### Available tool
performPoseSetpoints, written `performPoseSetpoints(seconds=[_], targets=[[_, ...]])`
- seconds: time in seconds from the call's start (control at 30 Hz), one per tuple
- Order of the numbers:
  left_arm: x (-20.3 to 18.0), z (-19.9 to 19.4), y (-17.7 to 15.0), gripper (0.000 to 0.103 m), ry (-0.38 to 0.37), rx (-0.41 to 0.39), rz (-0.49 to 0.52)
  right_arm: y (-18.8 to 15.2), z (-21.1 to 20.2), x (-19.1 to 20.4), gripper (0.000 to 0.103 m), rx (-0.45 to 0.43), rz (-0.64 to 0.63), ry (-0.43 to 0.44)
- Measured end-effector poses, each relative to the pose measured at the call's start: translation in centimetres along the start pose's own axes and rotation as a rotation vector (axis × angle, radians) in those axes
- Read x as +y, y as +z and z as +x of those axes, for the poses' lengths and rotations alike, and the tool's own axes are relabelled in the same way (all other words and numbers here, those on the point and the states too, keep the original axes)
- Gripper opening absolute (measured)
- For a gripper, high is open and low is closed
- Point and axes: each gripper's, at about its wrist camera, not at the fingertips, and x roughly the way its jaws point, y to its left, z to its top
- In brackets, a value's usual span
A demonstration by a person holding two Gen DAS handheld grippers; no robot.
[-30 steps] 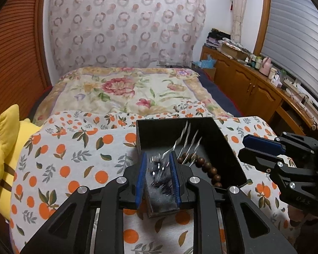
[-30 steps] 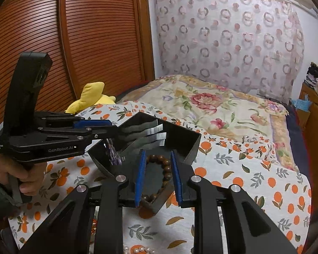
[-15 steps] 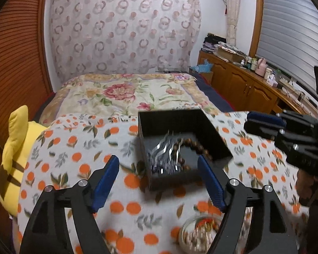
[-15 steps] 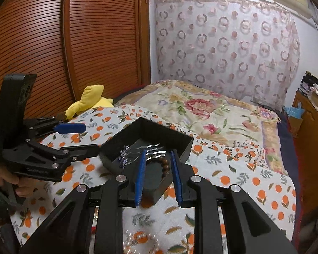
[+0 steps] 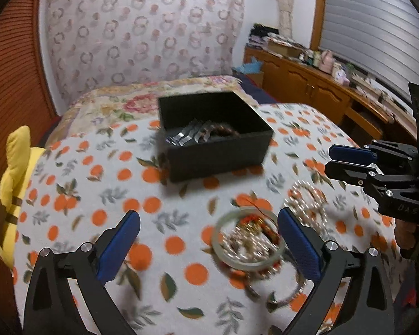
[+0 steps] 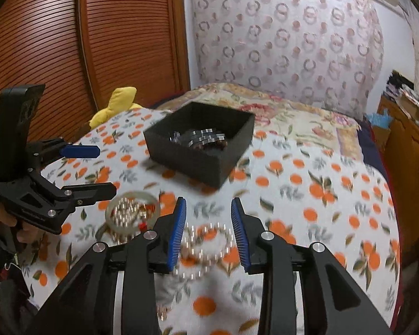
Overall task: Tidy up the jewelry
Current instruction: 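Grasp the jade bangle with the left tool while the right tool grasps a small silver ring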
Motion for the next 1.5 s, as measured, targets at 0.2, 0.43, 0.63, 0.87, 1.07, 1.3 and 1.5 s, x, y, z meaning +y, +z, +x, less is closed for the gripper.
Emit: performPoseSetpoints(seconds=[0.2, 0.43, 0.63, 0.87, 1.07, 1.3, 1.5], targets=[[-1.0, 1.0, -0.7, 0.095, -0.057, 0.041, -0.017, -2.3, -1.0, -0.1, 0.041, 0.017, 0.024, -0.031], [-1.6, 2.9, -0.8, 0.095, -0.094, 0.103, -0.035, -3.9, -1.9, -0.3, 0.047, 0.032, 0.036, -0.048], [-2.4, 4.0, -0.9, 0.095, -0.076, 0.132, 0.0, -4.9, -2.5, -0.3, 0.05, 0.041, 0.034, -0.048], [-2.9, 4.1, -1.0, 0.083, -0.045, 0.14, 0.036, -5.6, -3.0, 0.0, 0.05, 0.041, 0.025, -0.034], [-3.3, 3.4, -0.8, 0.069, -0.037, 0.125, 0.066, -6.2, -3.4, 1.0, 0.05, 0.04, 0.026, -0.014], [-2.8, 0.4, -1.3, 0.069, -0.015, 0.048, 0.035, -7.4, -3.2, 2.7, 0.05, 0.08, 0.001, 0.025], [-2.6, -2.5, -1.5, 0.069, -0.01, -0.018, 0.019, -7.7, -2.3, 4.3, 0.048, 0.109, -0.038, 0.055]])
